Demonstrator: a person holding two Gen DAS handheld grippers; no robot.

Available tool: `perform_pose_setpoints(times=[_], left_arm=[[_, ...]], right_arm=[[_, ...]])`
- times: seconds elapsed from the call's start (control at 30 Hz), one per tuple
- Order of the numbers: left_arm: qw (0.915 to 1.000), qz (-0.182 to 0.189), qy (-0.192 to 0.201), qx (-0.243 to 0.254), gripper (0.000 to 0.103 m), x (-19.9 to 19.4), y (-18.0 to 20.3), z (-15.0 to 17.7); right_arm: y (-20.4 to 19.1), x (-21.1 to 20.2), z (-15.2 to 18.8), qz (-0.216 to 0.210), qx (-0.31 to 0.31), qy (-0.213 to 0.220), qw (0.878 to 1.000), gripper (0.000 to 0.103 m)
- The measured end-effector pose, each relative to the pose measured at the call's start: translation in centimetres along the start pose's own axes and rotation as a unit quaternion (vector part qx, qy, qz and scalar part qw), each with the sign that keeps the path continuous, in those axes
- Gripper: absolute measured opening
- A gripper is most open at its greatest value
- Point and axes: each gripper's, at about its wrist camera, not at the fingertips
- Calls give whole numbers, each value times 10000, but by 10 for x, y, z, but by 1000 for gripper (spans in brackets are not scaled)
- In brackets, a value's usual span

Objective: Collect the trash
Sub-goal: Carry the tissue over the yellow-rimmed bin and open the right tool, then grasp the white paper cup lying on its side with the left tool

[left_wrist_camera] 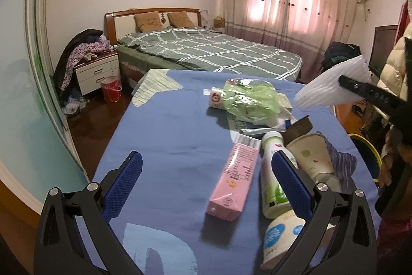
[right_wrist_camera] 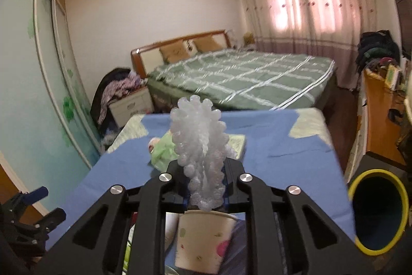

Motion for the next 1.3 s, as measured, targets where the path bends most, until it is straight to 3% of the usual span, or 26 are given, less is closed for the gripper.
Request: perform_pose_setpoints(times=[0.2,0.37,0.57,0.7,0.77,0.83,1.07,1.3], left_arm=[[9998,164,-3,110,99,-2,14,4],[9995,255,-37,205,99,-2,27,9],[9987,381,-110,318,99,1,40,13],[9975,505,-167,464,99,4,51,16],[9968,560,-193,532,99,4,57,18],[9960,624,-227,595,99,5,62,20],[9930,790,-427,766,99,5,74,31],[9875,1052,-794,860,99,8,86,55]], right_arm=[[72,-23,12,1292,615,377,9890,17],[155,-10,34,2477,1381,18,9589,18],[208,10,64,3357,1810,-431,9234,19],[230,27,78,3640,2076,-681,9054,24],[238,31,82,3701,2179,-756,8999,54],[239,31,85,3783,2155,-723,8973,63],[225,24,82,3887,1982,-548,8981,78],[224,23,80,3889,1964,-525,8986,80]])
Point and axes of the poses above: each gripper's, at about its wrist camera, not at the fingertips, and x roughly the way its jaws point, y to its right, z to its underside, and after that the axes turned 14 degrees about z, right-handed
